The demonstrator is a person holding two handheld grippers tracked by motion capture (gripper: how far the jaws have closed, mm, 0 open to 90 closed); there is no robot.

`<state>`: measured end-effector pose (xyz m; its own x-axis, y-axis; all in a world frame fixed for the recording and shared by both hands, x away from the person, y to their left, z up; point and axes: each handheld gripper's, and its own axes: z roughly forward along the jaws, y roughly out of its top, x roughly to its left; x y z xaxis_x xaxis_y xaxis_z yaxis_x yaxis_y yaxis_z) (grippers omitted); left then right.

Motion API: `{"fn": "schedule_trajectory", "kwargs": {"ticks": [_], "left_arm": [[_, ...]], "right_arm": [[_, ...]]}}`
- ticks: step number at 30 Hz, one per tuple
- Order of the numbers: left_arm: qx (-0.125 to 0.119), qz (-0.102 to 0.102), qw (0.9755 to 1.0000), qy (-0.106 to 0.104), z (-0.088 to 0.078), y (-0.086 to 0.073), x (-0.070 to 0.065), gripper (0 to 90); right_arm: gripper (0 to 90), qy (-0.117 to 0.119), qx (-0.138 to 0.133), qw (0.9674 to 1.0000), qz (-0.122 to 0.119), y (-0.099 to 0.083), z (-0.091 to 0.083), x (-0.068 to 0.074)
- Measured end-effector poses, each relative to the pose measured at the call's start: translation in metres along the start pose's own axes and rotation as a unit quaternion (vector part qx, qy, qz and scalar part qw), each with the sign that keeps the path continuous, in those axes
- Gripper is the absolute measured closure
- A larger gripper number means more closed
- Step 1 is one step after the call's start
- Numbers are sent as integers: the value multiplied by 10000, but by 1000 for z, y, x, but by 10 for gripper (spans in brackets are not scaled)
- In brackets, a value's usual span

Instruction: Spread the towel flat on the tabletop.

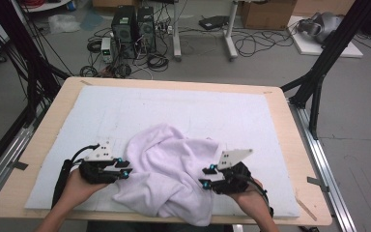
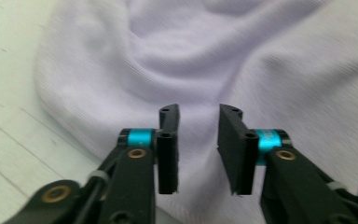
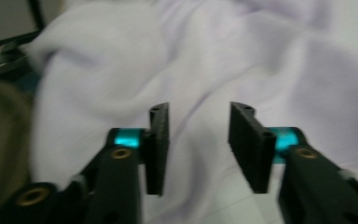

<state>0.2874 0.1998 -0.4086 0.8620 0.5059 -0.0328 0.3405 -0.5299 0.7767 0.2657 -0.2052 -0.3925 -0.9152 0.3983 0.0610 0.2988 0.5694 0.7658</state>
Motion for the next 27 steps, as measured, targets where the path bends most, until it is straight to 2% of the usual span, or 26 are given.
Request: {"fn": "schedule_trajectory", "kwargs": {"ticks": [1,3,4,5,7,8,9,10,11,12,13,14,15,18,19,20,22,23,25,26,27], "left_arm": [[0,0,10000,0,0,0,0,625],[140,-8,9998,134,17,10,11,579],[140,-8,9998,134,17,10,11,563],[287,-36,9994,196,31,13,18,555],[515,-23,9983,270,43,12,22,558],[515,-23,9983,270,43,12,22,582],[649,-15,9977,215,48,10,24,582],[627,-51,9978,200,50,7,25,644],[627,-51,9978,200,50,7,25,722],[669,1,9976,164,48,7,24,796],[679,8,9975,192,48,7,22,854],[679,8,9975,192,48,7,22,873],[709,35,9972,225,47,7,21,879],[678,61,9975,183,40,5,17,885],[634,43,9979,157,35,3,15,886],[530,-7,9984,205,24,-2,10,886],[510,29,9985,204,17,-5,7,886],[432,3,9989,175,5,-11,-1,886],[410,20,9991,143,-1,-14,-5,887],[325,-33,9995,37,-11,-20,-14,887],[273,3,9996,-15,-15,-20,-19,886]], "right_arm": [[527,-109,-15,9999,39,5,1,-7],[470,-273,55,9996,96,10,10,-22],[462,-348,106,9992,136,11,17,-29],[459,-358,226,9989,177,11,25,-35],[469,-441,423,9979,232,8,39,-43],[486,-370,477,9978,287,5,45,-44],[486,-370,477,9978,287,5,45,-44],[531,-327,713,9966,252,3,55,-43],[605,-300,834,9959,192,2,60,-42],[636,-280,807,9962,137,-1,63,-40],[711,-268,682,9973,108,-2,64,-39],[711,-268,682,9973,108,-2,64,-39],[856,-38,646,9978,154,-3,64,-39],[871,-56,713,9974,29,-2,63,-35],[873,23,724,9974,2,-1,59,-30],[874,33,674,9977,-46,-1,55,-26],[874,112,568,9983,-62,-2,46,-18],[875,156,499,9986,-63,-3,41,-13],[876,276,390,9988,-63,-5,33,-4],[876,339,357,9988,-47,-6,29,1],[875,393,323,9987,-54,-7,25,5]]}}
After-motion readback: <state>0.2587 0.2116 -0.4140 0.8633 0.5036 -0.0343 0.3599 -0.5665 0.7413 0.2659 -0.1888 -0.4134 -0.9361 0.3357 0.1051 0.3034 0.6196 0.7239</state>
